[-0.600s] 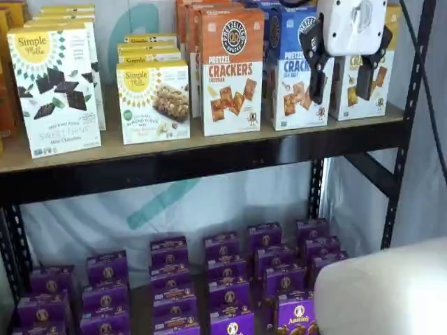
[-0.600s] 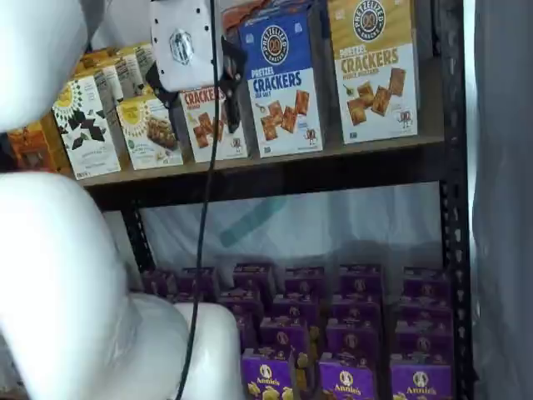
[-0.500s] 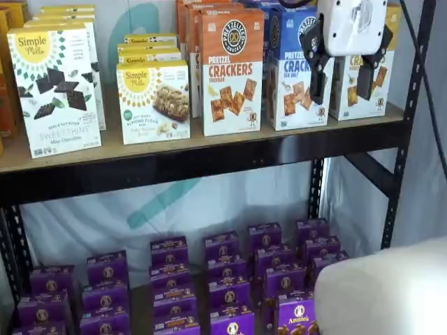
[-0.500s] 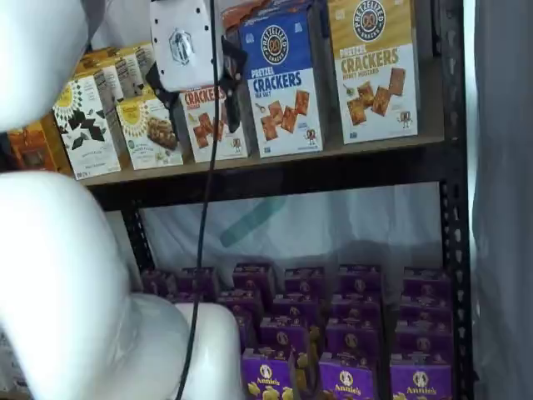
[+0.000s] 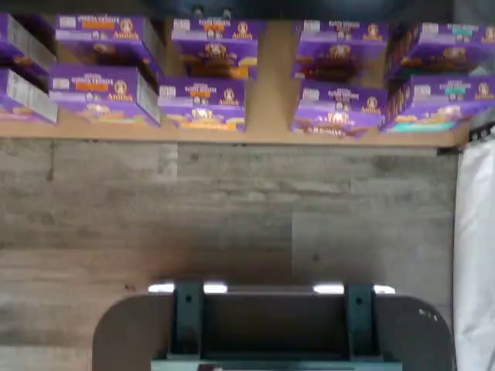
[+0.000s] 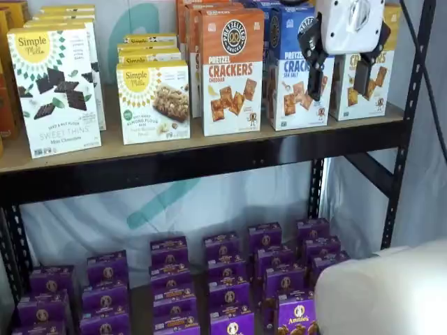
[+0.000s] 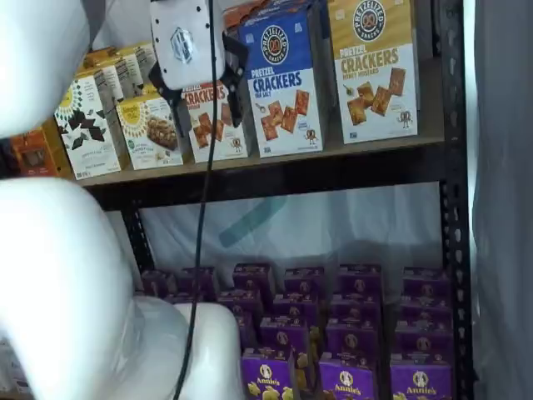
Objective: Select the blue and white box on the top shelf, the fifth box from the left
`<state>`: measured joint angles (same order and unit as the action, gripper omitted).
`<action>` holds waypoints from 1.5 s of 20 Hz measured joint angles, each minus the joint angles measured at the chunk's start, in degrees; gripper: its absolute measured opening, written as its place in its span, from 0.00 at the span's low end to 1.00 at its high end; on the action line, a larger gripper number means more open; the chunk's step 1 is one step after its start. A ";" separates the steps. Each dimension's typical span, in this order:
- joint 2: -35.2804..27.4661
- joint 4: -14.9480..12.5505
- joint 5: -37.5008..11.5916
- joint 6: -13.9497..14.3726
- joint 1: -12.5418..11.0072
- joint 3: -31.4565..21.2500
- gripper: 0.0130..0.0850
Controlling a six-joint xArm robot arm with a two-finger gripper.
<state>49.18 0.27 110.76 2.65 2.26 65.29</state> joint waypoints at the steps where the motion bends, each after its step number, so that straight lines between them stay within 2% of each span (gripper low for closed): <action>1: -0.10 0.02 -0.67 -0.12 -0.15 0.00 1.00; 4: -0.79 -0.68 -2.61 -0.16 0.01 0.26 1.00; 7: -1.88 0.09 -4.86 -0.84 -0.99 0.77 1.00; 10: -3.74 -0.52 -6.82 -0.72 -0.67 2.09 1.00; 20: -9.72 -2.00 -7.83 -0.89 -0.52 6.95 1.00; 30: -10.56 -0.35 -9.90 -2.84 -2.94 6.84 1.00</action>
<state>38.62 -0.08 100.86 -0.19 -0.68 72.13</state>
